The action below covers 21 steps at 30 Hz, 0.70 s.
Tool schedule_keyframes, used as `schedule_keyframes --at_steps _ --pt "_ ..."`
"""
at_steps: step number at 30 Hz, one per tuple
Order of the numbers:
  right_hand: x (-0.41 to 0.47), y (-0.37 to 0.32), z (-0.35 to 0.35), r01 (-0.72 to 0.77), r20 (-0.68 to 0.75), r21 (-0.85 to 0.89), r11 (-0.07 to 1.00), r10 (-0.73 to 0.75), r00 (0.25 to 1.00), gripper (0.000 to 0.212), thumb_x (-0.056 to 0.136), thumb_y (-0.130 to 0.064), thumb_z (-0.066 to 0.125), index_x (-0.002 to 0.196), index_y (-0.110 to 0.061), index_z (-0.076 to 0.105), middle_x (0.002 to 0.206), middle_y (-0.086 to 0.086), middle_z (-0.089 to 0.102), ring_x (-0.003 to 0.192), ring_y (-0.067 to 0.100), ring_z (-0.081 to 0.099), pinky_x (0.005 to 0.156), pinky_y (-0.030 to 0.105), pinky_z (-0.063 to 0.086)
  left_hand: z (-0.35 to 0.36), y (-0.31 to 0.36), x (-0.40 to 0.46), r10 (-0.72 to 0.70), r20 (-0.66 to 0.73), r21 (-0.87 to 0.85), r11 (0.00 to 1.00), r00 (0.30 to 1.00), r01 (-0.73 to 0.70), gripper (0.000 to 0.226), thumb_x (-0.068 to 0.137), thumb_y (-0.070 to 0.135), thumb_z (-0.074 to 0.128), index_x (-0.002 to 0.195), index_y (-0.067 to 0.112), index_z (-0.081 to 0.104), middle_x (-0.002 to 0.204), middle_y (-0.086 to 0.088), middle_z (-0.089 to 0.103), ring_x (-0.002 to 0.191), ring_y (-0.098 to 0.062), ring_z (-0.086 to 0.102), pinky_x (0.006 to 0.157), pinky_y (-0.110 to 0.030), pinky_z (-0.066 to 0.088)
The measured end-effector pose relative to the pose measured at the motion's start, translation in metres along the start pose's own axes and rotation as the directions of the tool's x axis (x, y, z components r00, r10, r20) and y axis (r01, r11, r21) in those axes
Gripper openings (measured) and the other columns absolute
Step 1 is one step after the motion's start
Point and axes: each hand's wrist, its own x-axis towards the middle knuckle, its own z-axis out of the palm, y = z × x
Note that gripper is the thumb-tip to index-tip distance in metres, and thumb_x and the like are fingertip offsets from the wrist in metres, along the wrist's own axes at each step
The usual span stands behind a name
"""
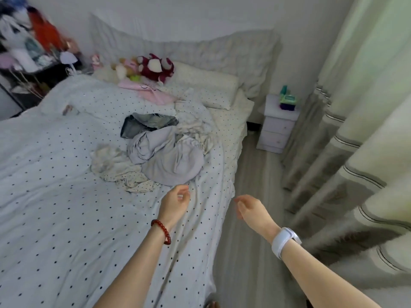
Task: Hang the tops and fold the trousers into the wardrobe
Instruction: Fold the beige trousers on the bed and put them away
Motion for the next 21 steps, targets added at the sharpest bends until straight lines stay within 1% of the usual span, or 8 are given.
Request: schedule_keyframes --at_steps 2,6,9,11,14,16,19,21 --pt "0.049 -0.009 0.002 -0.001 0.042 -0.033 0.999 0.002 0.999 0.03 0.096 -0.009 0.035 0.114 -0.012 0.057 0.091 0.001 0.061 0.074 0.015 0.056 0.054 0.007 0.042 0.005 -0.008 0.037 -0.075 -0.009 0.005 0.997 0.997 0.075 0.026 0.095 0.015 0.047 0.118 0.009 0.058 0.117 -0.005 0.06 0.093 -0.011 0.052 0.078 -0.016 0.036" --pt "0.143 -0.019 0.019 0.019 0.108 -0.094 0.995 -0.009 0.994 0.03 0.095 -0.011 0.038 0.119 -0.011 0.056 0.111 0.008 0.063 0.089 0.021 0.06 0.081 0.029 0.049 0.02 -0.029 0.106 -0.197 -0.04 -0.017 0.98 0.98 0.196 0.03 0.095 0.015 0.048 0.123 0.008 0.054 0.125 -0.008 0.056 0.096 -0.012 0.051 0.082 -0.016 0.034" --pt "0.208 -0.025 0.03 0.069 0.162 -0.151 0.986 -0.045 0.986 0.031 0.096 -0.012 0.039 0.125 -0.011 0.053 0.12 0.009 0.06 0.095 0.023 0.058 0.077 0.026 0.046 0.034 -0.045 0.153 -0.266 -0.046 -0.003 0.964 0.963 0.266 0.036 0.094 0.017 0.051 0.129 0.008 0.049 0.13 -0.011 0.05 0.106 -0.019 0.052 0.087 -0.018 0.034" --pt "0.267 -0.027 0.039 0.114 0.254 -0.187 0.976 -0.064 0.965 0.033 0.097 -0.013 0.039 0.129 -0.012 0.048 0.126 0.009 0.055 0.099 0.023 0.056 0.081 0.03 0.046 0.05 -0.059 0.197 -0.276 -0.048 0.028 0.96 0.96 0.278 0.044 0.092 0.023 0.055 0.133 0.009 0.043 0.135 -0.012 0.044 0.119 -0.023 0.046 0.094 -0.018 0.032" --pt "0.357 -0.033 0.051 0.156 0.372 -0.217 0.964 -0.066 0.926 0.036 0.098 -0.014 0.038 0.134 -0.012 0.042 0.132 0.009 0.048 0.098 0.021 0.054 0.078 0.029 0.046 0.081 -0.07 0.266 -0.272 -0.071 0.204 0.938 0.96 0.281 0.061 0.09 0.041 0.054 0.141 0.015 0.033 0.146 -0.008 0.031 0.135 -0.025 0.028 0.108 -0.027 0.023" --pt "0.416 -0.035 0.057 0.182 0.437 -0.23 0.956 -0.065 0.897 0.035 0.099 -0.013 0.036 0.134 -0.013 0.042 0.132 0.008 0.048 0.101 0.023 0.055 0.077 0.03 0.046 0.11 -0.074 0.315 -0.314 -0.077 0.343 0.883 0.946 0.32 0.079 0.085 0.055 0.05 0.147 0.021 0.015 0.155 -0.006 0.011 0.143 -0.025 0.008 0.115 -0.036 0.011" --pt "0.467 -0.04 0.06 0.19 0.521 -0.275 0.943 -0.02 0.853 0.038 0.1 -0.014 0.036 0.138 -0.013 0.038 0.136 0.005 0.046 0.119 0.024 0.05 0.09 0.031 0.044 0.144 -0.082 0.361 -0.447 -0.026 0.53 0.752 0.894 0.392 0.094 0.082 0.055 0.057 0.147 0.034 -0.007 0.155 -0.008 -0.019 0.142 -0.032 -0.018 0.112 -0.054 -0.002" --pt "0.494 -0.039 0.065 0.232 0.579 -0.276 0.933 -0.031 0.815 0.041 0.099 -0.012 0.037 0.14 -0.014 0.036 0.138 0.004 0.045 0.126 0.022 0.045 0.096 0.026 0.039 0.15 -0.091 0.381 -0.461 -0.059 0.589 0.7 0.885 0.404 0.075 0.088 0.044 0.053 0.147 0.032 0.009 0.157 -0.01 -0.002 0.143 -0.036 -0.008 0.111 -0.056 0.004"
